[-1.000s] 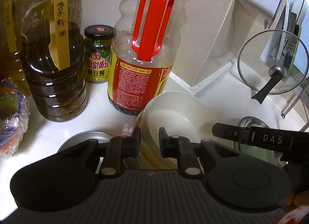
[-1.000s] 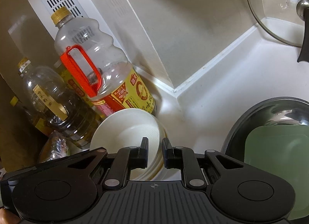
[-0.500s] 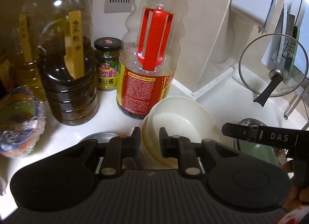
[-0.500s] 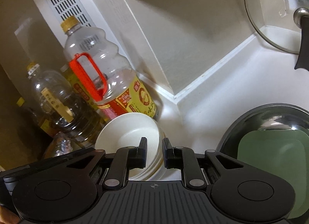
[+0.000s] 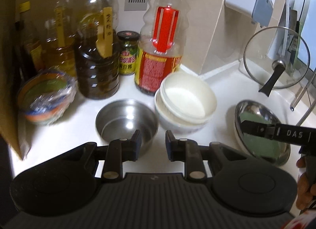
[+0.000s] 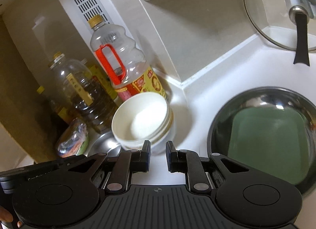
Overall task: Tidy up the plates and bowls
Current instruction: 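Lower the cream bowls into the white floral bowl and open both grippers, then withdraw both grippers and move them toward the small steel cup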
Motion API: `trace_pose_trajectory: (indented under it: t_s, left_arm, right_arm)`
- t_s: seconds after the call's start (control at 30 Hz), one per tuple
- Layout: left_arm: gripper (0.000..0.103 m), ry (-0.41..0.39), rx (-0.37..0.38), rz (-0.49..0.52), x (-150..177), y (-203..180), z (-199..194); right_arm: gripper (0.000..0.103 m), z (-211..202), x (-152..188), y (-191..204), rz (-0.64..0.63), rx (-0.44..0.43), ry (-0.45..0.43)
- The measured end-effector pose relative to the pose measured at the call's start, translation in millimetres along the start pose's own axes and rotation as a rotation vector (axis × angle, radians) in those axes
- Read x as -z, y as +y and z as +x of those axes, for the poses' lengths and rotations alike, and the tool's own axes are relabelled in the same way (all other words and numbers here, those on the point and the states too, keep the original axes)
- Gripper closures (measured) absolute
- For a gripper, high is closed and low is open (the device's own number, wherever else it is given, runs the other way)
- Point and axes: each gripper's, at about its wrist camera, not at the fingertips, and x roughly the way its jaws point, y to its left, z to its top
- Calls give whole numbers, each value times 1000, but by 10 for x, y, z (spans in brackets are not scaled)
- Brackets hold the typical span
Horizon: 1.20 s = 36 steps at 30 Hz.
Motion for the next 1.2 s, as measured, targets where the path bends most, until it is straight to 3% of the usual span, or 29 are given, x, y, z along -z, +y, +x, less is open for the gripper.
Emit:
trace_pose_trajectory:
  t_s: [0.57,1.2]
  left_arm:
    - [80,80,-33,-45,732,-161,-481]
    - [80,123,-85,-94,1161,-290,-660]
  right_arm:
    - [86,-510,607,-42,-42,-37,66]
    - [86,-579,1072,36,-148,-58,205]
